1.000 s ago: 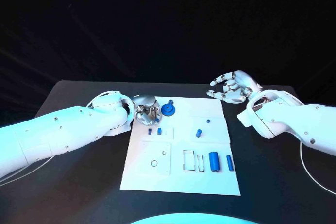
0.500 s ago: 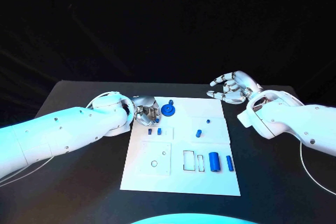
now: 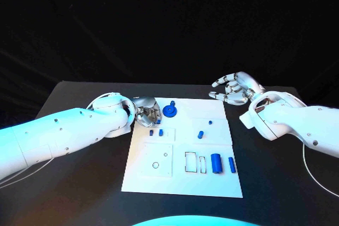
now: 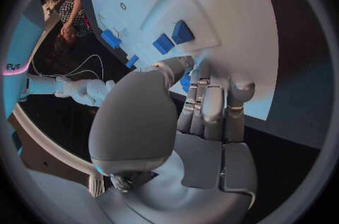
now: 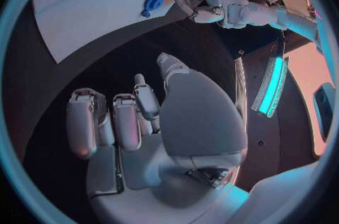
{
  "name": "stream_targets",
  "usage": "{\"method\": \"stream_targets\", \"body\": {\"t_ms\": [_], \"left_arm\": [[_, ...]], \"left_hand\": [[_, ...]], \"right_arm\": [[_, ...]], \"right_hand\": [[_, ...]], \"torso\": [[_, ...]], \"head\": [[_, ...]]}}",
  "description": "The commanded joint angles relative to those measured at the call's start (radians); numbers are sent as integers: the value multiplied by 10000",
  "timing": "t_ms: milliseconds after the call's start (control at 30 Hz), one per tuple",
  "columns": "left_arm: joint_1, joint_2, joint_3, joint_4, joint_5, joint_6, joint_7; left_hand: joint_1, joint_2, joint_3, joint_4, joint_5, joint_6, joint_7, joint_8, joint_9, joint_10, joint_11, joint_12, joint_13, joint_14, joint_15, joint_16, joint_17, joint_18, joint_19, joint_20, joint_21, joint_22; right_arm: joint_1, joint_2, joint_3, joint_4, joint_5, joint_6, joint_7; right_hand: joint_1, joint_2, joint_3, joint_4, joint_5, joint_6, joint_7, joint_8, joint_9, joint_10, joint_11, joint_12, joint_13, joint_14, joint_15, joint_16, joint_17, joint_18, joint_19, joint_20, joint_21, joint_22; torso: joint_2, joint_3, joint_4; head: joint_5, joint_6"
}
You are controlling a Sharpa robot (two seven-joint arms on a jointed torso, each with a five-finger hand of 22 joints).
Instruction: Assemble the parts on the task board
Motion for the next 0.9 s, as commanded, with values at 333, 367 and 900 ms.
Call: {"method": "stream_targets", "body": {"t_ms": [333,367,900], "left_arm": [[0,-52,5,-41,26,-58,-77],[-1,-62,5,-47,26,-86,-68],[6,-792,188,251,1729,-1236,710]], "left_hand": [[-25,-56,-15,4,-28,-276,25,-237,-65,29,43,-56,61,-40,34,44,-42,-120,-81,3,-64,-8],[-21,-77,-19,6,-27,-439,32,-367,-108,33,22,-77,89,-46,21,41,-58,-118,-80,-3,-71,-13],[268,51,153,-151,6,-38,169,-334,-112,-434,269,-278,246,-1194,204,-931,-2177,258,-1525,105,-1345,-1687]], "right_arm": [[-8,3,1,1,-52,40,120],[-8,3,1,1,-52,39,120],[-10,-117,-16,-12,-607,922,-104]], "right_hand": [[-130,-16,59,-11,58,8,-52,42,-11,38,-36,-18,-15,469,-56,-68,98,151,66,-73,-46,1602],[-130,-16,59,-11,58,8,-52,42,-11,38,-36,-18,-15,469,-56,-68,98,151,66,-73,-46,1602],[849,-324,1156,-182,-340,222,-91,177,-111,-2919,-105,-5217,-4796,231,-126,-684,-734,408,-522,-148,-1343,945]], "torso": [[2,7,-3],[2,7,-3],[-25,16,-8]], "head": [[8,7],[8,7],[-72,107]]}}
